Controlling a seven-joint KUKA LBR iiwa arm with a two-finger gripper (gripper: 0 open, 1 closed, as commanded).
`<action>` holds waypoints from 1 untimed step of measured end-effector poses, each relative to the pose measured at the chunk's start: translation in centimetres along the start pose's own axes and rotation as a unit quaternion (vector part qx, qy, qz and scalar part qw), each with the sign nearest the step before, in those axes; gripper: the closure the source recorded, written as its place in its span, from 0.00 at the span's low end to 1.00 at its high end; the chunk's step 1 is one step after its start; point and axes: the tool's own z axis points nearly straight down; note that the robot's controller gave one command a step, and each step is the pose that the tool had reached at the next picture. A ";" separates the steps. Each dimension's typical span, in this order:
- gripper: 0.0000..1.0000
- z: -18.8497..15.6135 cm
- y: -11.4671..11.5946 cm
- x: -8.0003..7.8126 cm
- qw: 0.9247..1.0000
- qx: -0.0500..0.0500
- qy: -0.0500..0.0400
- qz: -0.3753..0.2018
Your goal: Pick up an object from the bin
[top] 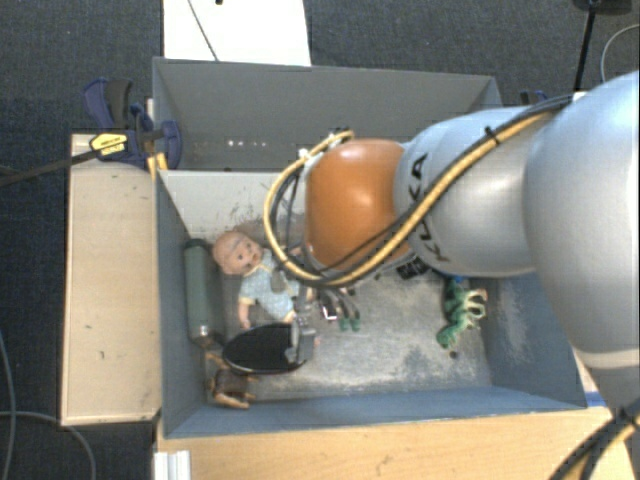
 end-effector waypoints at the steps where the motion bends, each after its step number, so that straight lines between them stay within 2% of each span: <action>1: 0.00 0.9 -0.6 1.4 1.000 0.001 -0.001 -0.010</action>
Offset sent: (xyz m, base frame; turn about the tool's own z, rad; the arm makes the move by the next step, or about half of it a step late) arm -0.0305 0.0079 -0.0412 -0.3799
